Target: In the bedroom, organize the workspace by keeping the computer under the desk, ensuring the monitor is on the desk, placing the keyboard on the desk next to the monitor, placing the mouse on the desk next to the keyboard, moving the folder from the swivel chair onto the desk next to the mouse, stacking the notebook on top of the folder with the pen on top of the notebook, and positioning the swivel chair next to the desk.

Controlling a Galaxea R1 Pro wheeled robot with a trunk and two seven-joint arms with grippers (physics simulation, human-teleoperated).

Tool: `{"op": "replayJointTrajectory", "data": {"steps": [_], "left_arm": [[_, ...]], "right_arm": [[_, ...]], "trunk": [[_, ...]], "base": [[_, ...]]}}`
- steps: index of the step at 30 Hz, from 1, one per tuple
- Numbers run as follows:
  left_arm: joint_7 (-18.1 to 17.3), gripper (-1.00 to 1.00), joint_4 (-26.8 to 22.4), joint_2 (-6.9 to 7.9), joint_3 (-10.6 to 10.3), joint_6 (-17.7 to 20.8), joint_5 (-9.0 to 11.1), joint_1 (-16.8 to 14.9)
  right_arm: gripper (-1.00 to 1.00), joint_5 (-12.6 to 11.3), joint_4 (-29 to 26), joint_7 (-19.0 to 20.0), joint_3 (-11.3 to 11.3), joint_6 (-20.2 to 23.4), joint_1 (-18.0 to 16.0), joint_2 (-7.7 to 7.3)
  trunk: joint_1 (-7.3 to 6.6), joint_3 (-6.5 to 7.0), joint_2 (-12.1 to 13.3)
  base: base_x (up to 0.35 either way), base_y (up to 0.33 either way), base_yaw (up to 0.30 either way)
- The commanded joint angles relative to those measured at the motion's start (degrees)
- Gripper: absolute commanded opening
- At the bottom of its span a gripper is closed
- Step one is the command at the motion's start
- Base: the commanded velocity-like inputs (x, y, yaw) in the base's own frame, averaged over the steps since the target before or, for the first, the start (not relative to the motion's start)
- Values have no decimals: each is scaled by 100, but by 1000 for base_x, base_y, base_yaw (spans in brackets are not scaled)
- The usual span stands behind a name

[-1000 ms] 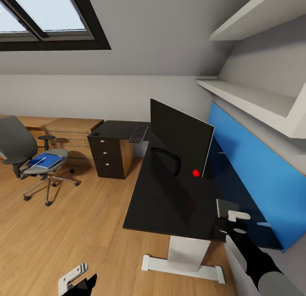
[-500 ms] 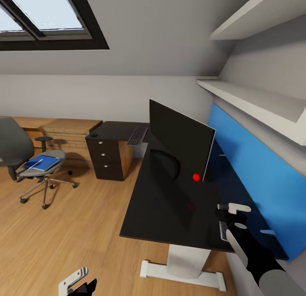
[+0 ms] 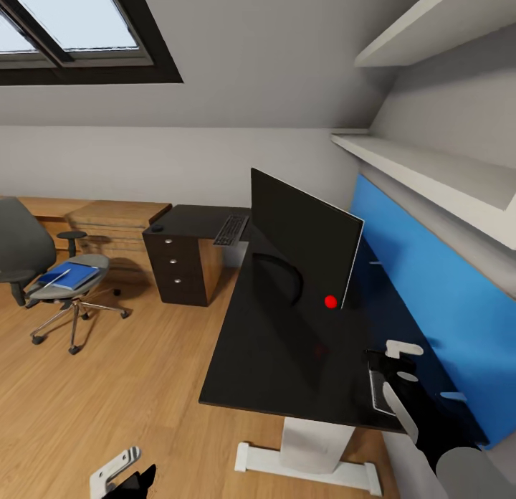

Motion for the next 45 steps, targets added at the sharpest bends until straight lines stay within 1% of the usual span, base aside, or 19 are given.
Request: {"op": "replayJointTrajectory", "data": {"steps": [1, 2, 4, 8, 23, 29, 33, 35, 38, 45], "left_arm": [[39, 100, 0, 16, 33, -17, 63, 0], [34, 100, 8, 33, 64, -48, 63, 0], [15, 100, 27, 87, 35, -112, 68, 0], [-1, 100, 38, 125, 14, -240, 70, 0], [-3, 100, 42, 132, 19, -721, 64, 0], [-3, 100, 42, 137, 34, -728, 64, 0], [-3, 100, 41, 138, 37, -728, 64, 0], [-3, 100, 40, 138, 37, -728, 64, 0], [-3, 100, 40, 138, 38, -728, 64, 0], [-3, 100, 45, 138, 38, -728, 64, 0]], "right_arm": [[100, -11, -12, -87, 71, -8, 30, 24], [100, 6, -45, -119, 103, -40, 58, 37], [100, 24, -109, -183, 147, -83, 98, 47], [100, 31, -179, -312, 165, -108, 123, 48], [100, 22, -175, -320, 153, -108, 125, 31], [100, 16, -77, -302, 136, -103, 125, 28], [100, 9, 121, -251, 47, -102, 123, 22], [100, 9, 175, -187, -77, -101, 123, 16], [100, 14, 227, 43, -362, -86, 123, 3], [100, 15, 264, 115, -424, -64, 123, -39]], "trunk": [[1, -5, -5], [1, -5, -5], [1, -5, -5], [1, -5, -5], [1, -5, -5], [1, -5, -5], [1, -5, -5], [1, -5, -5], [1, -5, -5], [1, -5, -5]], "base": [[0, 0, 0], [0, 0, 0], [0, 0, 0], [53, 0, 0], [167, 0, 0], [187, 0, 0], [41, 0, 0], [20, 0, 0], [106, -59, 0], [160, -156, 0]]}}
